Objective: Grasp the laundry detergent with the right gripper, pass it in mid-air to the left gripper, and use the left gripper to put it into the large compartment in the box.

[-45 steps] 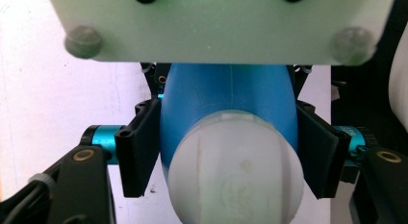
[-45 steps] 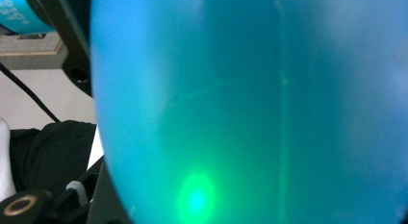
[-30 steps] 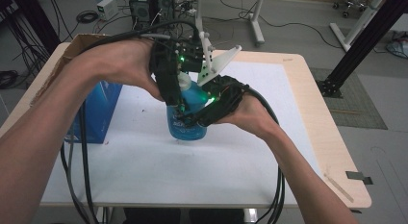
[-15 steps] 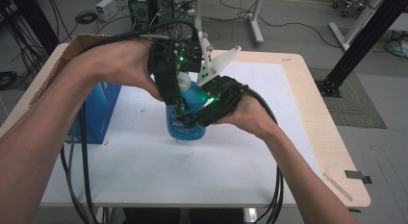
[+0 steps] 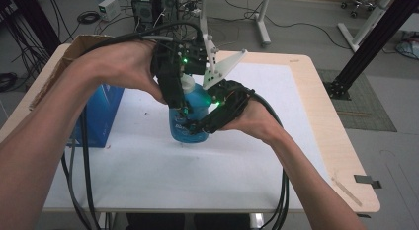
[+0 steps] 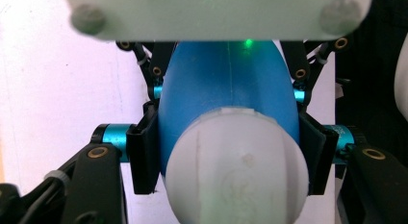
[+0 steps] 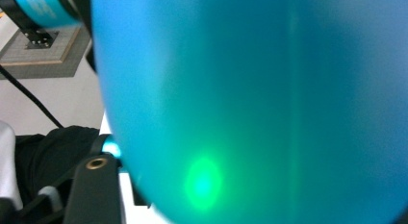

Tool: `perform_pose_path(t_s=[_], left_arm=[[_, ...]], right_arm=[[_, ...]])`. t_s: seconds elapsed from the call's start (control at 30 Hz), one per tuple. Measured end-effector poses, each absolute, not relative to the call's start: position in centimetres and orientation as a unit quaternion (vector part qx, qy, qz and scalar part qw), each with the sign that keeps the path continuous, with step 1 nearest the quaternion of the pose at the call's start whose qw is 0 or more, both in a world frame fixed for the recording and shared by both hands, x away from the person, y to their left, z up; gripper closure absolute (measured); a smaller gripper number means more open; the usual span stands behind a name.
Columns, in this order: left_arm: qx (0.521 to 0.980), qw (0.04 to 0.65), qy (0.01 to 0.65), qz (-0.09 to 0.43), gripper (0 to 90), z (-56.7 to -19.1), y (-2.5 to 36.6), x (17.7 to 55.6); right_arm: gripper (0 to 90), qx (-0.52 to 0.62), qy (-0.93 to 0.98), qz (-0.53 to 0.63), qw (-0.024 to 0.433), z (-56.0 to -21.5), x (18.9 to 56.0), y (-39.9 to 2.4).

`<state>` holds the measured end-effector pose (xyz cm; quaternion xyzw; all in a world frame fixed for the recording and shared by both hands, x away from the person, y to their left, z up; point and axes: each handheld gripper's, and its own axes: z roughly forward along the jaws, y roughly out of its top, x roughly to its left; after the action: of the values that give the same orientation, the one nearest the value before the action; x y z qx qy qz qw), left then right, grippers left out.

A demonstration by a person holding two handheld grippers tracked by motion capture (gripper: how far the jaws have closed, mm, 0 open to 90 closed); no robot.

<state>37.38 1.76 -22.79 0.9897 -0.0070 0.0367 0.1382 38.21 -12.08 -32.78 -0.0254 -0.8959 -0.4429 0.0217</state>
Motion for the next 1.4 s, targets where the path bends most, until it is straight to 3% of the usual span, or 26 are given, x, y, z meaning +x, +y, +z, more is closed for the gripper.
perform_pose_path(t_s=[0.47,0.97,1.27,1.3,1.33,1.4], left_arm=[[0.992,0.122,-0.005,0.037,38.2,-22.1,2.9,37.1],[0.992,0.103,0.038,0.063,38.2,-16.8,6.9,37.6],[0.99,0.095,0.08,0.069,38.2,-14.6,10.0,38.1],[0.99,0.093,0.083,0.071,38.3,-14.3,10.3,38.1],[0.989,0.093,0.09,0.071,38.2,-13.9,10.7,38.2],[0.988,0.093,0.099,0.072,38.2,-13.3,11.3,38.3]], right_arm=[[24.7,-0.049,-0.896,-0.441,0.021,-32.5,38.4,-13.4],[22.2,-0.099,-0.901,-0.422,0.011,-32.1,38.4,-17.6],[20.6,-0.14,-0.907,-0.396,-0.024,-32.1,38.1,-20.7],[19.6,-0.143,-0.907,-0.395,-0.026,-32.0,38.1,-21.0],[12.9,-0.149,-0.907,-0.393,-0.028,-32.0,38.0,-21.3],[12.3,-0.158,-0.907,-0.388,-0.037,-32.0,38.0,-21.9]])
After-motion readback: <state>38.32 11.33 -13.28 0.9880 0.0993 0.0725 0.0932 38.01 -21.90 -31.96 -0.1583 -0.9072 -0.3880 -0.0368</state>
